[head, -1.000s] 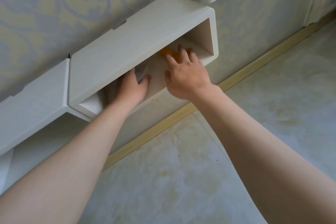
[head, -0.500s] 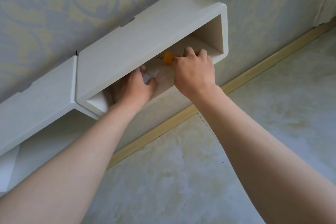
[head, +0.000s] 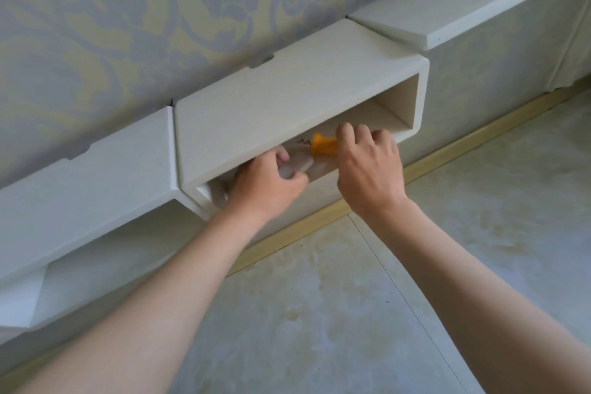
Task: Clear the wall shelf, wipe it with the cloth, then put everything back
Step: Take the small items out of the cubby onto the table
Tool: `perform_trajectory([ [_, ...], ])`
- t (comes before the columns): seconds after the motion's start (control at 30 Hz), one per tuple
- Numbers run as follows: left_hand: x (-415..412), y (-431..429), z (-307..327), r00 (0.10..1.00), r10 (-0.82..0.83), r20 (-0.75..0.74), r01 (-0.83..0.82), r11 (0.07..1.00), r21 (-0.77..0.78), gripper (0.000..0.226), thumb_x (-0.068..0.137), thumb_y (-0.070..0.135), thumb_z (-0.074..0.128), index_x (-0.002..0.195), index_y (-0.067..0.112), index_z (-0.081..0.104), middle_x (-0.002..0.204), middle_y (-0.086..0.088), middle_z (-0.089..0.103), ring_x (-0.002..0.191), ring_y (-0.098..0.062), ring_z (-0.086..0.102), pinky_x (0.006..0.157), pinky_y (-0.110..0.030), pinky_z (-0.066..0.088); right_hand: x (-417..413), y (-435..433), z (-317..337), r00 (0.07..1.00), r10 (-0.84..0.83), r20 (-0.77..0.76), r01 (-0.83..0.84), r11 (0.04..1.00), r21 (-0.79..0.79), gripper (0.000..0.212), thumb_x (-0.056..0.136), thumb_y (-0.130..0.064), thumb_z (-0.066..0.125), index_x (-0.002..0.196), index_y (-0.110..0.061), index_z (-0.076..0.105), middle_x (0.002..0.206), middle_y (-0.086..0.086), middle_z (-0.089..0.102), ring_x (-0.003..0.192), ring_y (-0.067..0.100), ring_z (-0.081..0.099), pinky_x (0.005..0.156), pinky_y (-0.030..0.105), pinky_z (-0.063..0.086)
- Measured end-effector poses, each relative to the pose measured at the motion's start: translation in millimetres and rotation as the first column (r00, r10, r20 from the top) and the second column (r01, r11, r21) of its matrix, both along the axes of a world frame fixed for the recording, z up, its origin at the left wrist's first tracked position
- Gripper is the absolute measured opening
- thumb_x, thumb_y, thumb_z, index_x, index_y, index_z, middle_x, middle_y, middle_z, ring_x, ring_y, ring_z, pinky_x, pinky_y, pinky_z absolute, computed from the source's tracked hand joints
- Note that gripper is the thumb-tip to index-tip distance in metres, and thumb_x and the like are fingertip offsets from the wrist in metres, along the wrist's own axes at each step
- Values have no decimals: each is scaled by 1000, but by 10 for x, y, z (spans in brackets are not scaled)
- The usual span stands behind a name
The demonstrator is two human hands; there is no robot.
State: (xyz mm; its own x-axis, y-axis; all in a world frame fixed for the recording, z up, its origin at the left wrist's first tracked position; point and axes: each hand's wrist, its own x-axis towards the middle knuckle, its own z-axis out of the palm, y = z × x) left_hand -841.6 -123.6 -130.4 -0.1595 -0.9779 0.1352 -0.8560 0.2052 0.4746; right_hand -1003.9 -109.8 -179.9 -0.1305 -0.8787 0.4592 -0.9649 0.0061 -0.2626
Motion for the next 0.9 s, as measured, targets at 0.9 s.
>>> perform_trajectory([
  [0.9, 1237, 1683, 4523, 743, 428, -516, 88, 700, 708, 30, 91, 36, 52, 114, 19, 62, 90, -8, 59, 64, -17, 43, 48, -23, 32, 1183, 2098, 4730, 514, -395, 761, -336, 724, 602, 11, 96, -14, 51, 98, -24, 54, 86, 0, 65, 84, 27, 67, 73, 37, 52],
])
